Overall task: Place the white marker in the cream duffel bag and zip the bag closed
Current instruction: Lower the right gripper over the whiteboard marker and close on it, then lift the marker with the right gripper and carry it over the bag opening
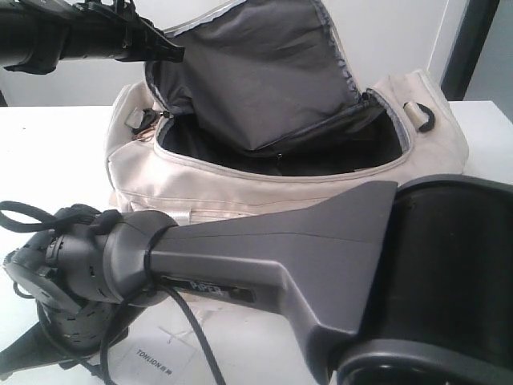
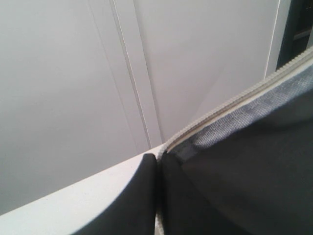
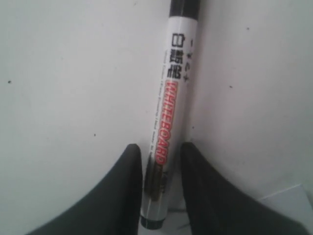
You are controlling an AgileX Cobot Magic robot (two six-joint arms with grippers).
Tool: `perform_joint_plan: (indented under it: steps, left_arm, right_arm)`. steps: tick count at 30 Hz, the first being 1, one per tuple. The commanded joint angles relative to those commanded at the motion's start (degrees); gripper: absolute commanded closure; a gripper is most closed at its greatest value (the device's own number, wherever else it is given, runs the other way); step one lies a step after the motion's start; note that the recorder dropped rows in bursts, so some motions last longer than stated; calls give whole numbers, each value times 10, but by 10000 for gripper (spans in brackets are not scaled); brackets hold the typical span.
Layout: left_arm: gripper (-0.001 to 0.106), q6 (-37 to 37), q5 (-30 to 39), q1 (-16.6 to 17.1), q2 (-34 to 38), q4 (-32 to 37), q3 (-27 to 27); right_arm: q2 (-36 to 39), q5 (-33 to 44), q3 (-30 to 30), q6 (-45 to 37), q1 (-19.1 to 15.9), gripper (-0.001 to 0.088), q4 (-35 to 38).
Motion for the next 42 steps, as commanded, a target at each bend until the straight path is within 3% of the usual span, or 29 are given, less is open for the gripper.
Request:
perform_joint_plan:
  steps: [6,14,20,27,42]
  left_arm:
    - [1053,0,0,0,0,0,0]
    - [1053,0,0,0,0,0,0]
    - [1053,0,0,0,0,0,0]
    - [1053,0,0,0,0,0,0]
    - [1053,0,0,0,0,0,0]
  right_arm:
    - [-2,2,-1,-1,0,871,0]
    - [-50,9,-5,-20,0,868,7]
    - [-96,66,-5,-37,0,868,7]
    - [-146,102,-4,-109,0,868,45]
    - [-218,60,86,-123,-1,868,47]
